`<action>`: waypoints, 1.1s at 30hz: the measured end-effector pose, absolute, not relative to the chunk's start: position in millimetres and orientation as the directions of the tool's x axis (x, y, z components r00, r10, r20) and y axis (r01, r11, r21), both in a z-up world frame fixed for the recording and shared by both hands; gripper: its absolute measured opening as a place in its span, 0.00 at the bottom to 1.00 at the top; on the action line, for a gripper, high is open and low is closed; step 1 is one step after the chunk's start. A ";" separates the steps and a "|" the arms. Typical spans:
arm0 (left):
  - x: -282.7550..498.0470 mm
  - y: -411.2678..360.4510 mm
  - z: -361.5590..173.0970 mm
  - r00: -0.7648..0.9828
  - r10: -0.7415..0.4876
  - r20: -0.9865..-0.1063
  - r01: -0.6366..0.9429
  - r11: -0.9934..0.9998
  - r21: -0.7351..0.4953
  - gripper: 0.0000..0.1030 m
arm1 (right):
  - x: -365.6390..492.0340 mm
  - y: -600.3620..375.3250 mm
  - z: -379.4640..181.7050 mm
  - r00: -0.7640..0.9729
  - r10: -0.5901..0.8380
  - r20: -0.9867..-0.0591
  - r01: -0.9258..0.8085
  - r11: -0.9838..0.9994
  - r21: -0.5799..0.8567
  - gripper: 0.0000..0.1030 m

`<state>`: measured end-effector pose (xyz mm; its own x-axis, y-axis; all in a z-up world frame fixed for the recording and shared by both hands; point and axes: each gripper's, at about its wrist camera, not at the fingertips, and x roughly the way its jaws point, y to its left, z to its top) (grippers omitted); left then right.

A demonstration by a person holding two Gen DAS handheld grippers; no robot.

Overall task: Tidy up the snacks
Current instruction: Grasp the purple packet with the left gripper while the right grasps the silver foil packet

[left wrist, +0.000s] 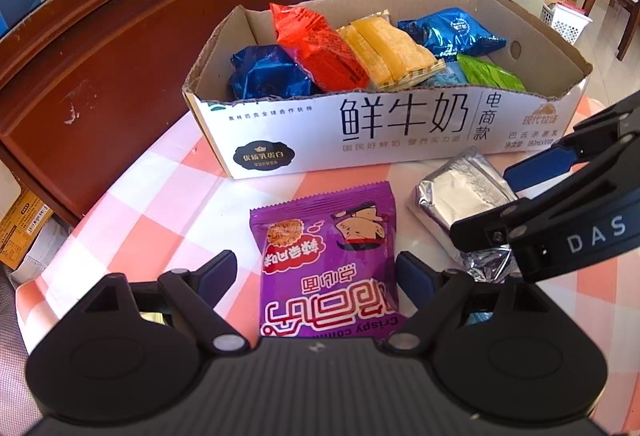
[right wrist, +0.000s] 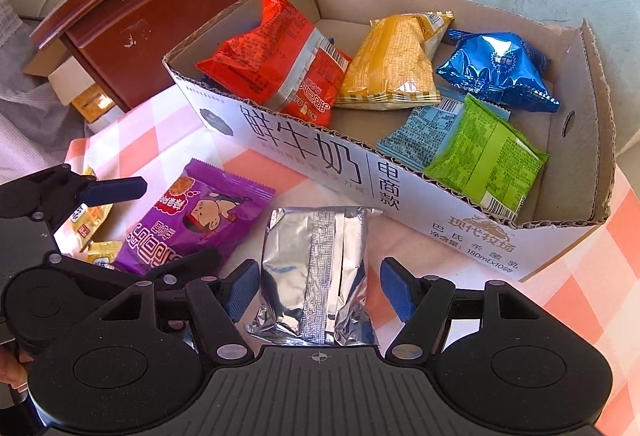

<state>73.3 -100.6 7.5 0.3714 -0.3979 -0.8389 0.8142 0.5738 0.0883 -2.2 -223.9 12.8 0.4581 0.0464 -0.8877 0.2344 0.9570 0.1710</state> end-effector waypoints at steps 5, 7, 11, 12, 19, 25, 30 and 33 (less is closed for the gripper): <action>77.0 -101.1 -1.6 0.368 -0.382 -0.848 0.812 0.575 0.093 0.84 | 1.8 -222.2 9.5 0.450 0.047 -0.892 0.232 0.958 0.168 0.66; 76.8 -100.5 -2.4 0.375 -0.380 -0.846 0.812 0.575 0.101 0.84 | 4.3 -219.7 7.2 0.445 0.042 -0.895 0.228 0.961 0.159 0.66; 75.5 -100.5 -2.1 0.391 -0.376 -0.840 0.809 0.575 0.119 0.84 | 8.5 -214.6 3.8 0.443 0.022 -0.896 0.219 0.967 0.132 0.65; 74.9 -100.4 -1.9 0.391 -0.377 -0.839 0.810 0.573 0.120 0.83 | 8.8 -213.8 3.2 0.445 0.018 -0.895 0.218 0.967 0.129 0.66; 73.5 -100.3 0.7 0.358 -0.398 -0.845 0.822 0.563 0.083 0.67 | 8.9 -213.9 2.2 0.461 0.003 -0.888 0.211 0.971 0.113 0.59; 74.0 -98.0 2.4 0.365 -0.396 -0.842 0.818 0.568 0.087 0.63 | 7.1 -214.1 4.2 0.471 0.008 -0.882 0.194 0.974 0.113 0.59; 74.5 -95.3 5.1 0.386 -0.389 -0.837 0.812 0.574 0.107 0.63 | 2.3 -211.8 11.3 0.498 0.008 -0.867 0.157 0.983 0.100 0.59; 74.8 -93.2 7.7 0.395 -0.390 -0.832 0.806 0.581 0.110 0.63 | 0.1 -209.9 14.7 0.511 0.001 -0.860 0.141 0.986 0.086 0.59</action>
<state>74.8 -93.2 7.7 0.3949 -0.3899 -0.8319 0.8063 0.5810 0.1105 0.1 -209.9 14.7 0.5109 0.0015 -0.8596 0.1412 0.9863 0.0856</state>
